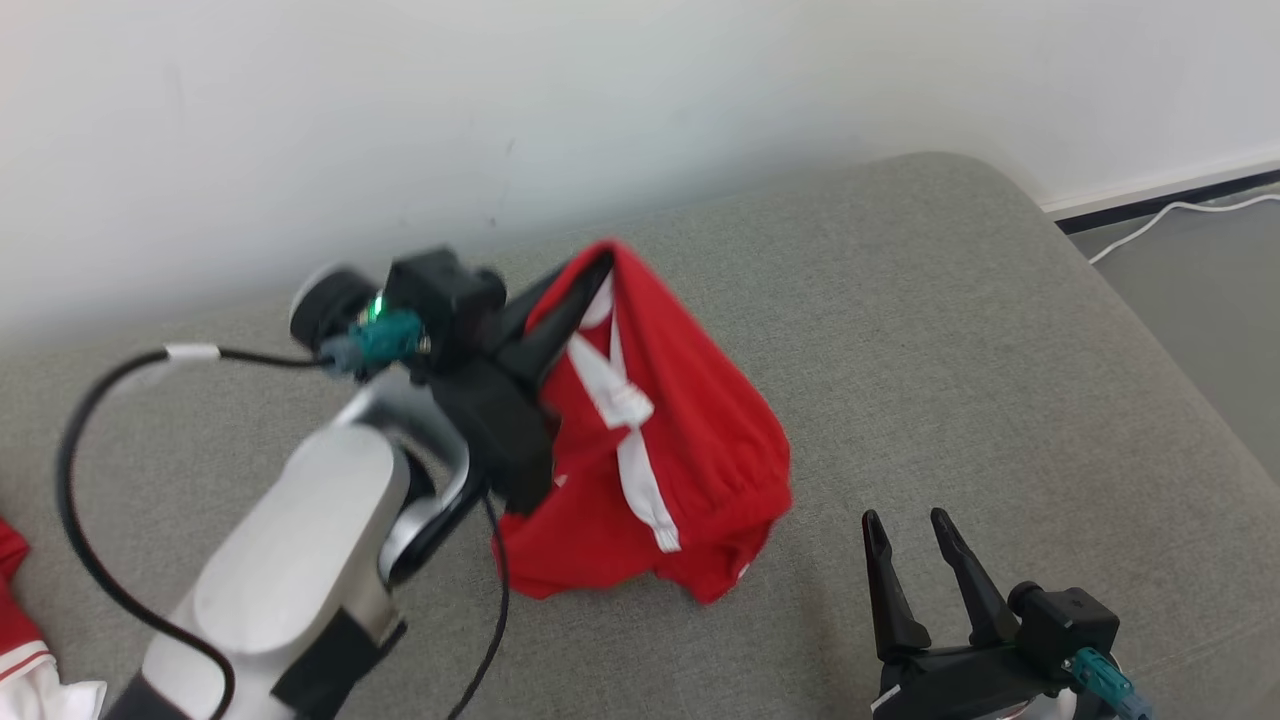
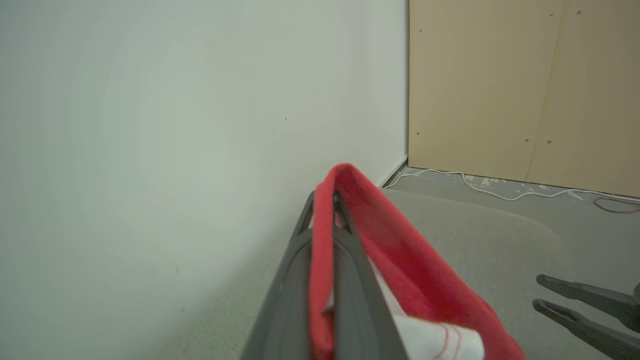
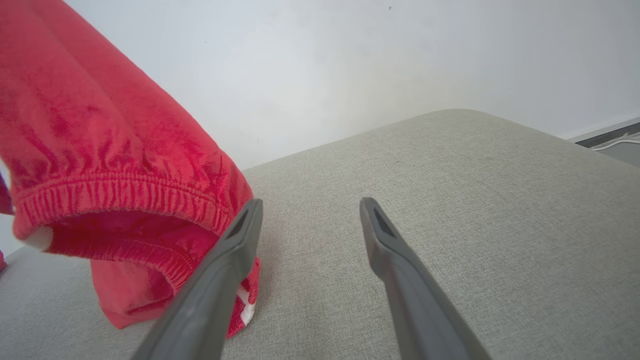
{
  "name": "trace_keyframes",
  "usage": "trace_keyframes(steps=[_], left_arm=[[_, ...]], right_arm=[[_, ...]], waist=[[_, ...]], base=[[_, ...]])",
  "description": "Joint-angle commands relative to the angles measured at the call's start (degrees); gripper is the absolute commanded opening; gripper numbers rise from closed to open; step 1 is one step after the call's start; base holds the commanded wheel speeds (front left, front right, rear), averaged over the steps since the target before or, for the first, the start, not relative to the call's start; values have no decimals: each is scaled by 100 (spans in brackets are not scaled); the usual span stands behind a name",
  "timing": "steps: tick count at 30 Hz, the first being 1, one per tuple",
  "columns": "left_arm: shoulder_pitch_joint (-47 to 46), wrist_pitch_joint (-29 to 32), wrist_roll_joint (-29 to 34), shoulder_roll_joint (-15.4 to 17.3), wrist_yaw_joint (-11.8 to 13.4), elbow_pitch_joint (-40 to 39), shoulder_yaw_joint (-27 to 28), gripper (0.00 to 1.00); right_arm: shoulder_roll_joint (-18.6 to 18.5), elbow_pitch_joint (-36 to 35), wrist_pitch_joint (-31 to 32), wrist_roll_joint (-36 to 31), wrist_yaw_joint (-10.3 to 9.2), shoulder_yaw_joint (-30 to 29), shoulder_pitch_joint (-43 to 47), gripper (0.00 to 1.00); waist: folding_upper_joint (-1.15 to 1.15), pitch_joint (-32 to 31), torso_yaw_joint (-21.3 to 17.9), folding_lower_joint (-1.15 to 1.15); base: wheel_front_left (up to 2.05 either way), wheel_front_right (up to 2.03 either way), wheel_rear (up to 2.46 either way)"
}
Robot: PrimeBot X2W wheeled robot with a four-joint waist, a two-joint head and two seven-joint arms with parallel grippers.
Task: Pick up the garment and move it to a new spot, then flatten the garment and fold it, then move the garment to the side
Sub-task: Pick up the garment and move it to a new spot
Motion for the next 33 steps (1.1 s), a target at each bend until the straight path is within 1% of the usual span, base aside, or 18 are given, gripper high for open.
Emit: trace_keyframes(steps=[1, 5, 9, 13, 17, 22, 23, 24, 25, 29, 33], left_arm=[[223, -37, -51, 75, 17, 64, -37, 0], [632, -148, -127, 307, 32, 363, -11, 0], [868, -322, -42, 549, 9, 774, -59, 0], [995, -519, -73, 659, -42, 1230, -119, 0], [1087, -695, -184, 638, -94, 1581, -222, 0], [1156, -836, -259, 548, -110, 1813, -325, 0], [1175, -889, -274, 534, -116, 1861, -346, 3], [1195, -931, -297, 508, -120, 1894, -368, 66], [1227, -968, -352, 477, -124, 1926, -371, 100], [1408, -1181, -540, 465, -130, 1876, -305, 100], [1797, -1439, -626, 470, 76, 1538, -205, 100]], right_arm=[[13, 15, -15, 14, 4, 9, -44, 100], [15, 32, -15, 7, 4, 9, -63, 100], [13, 57, -15, -24, 4, 4, -98, 100], [12, 81, -15, -59, 4, 44, -147, 100], [12, 102, -15, -50, 4, 71, -161, 100], [-13, 119, -15, -32, 4, 54, -153, 100], [-15, 125, -15, -29, 4, 64, -153, 100], [-19, 127, -15, -24, 4, 58, -146, 100], [-22, 133, -15, -20, 4, 60, -132, 100], [-39, 148, -15, 17, 4, 65, -59, 100], [-42, 145, -15, 37, 4, 60, 32, 100]], waist=[[-1, 12, 18, 0], [-1, 52, 69, 0], [-1, 99, 148, 0], [-1, 141, 213, 0], [-1, 163, 266, 0], [-1, 144, 358, 0], [-1, 131, 382, 0], [-1, 111, 411, 0], [-1, 91, 433, 0], [-1, -1, 525, 0], [-1, -62, 617, 0]], base=[[0, 0, 0], [0, 0, 0], [0, 0, 0], [0, 0, 0], [0, 0, 0], [0, 0, 0], [0, 0, 0], [0, 0, 0], [0, 0, 0], [0, 0, 0], [0, 0, 0]])
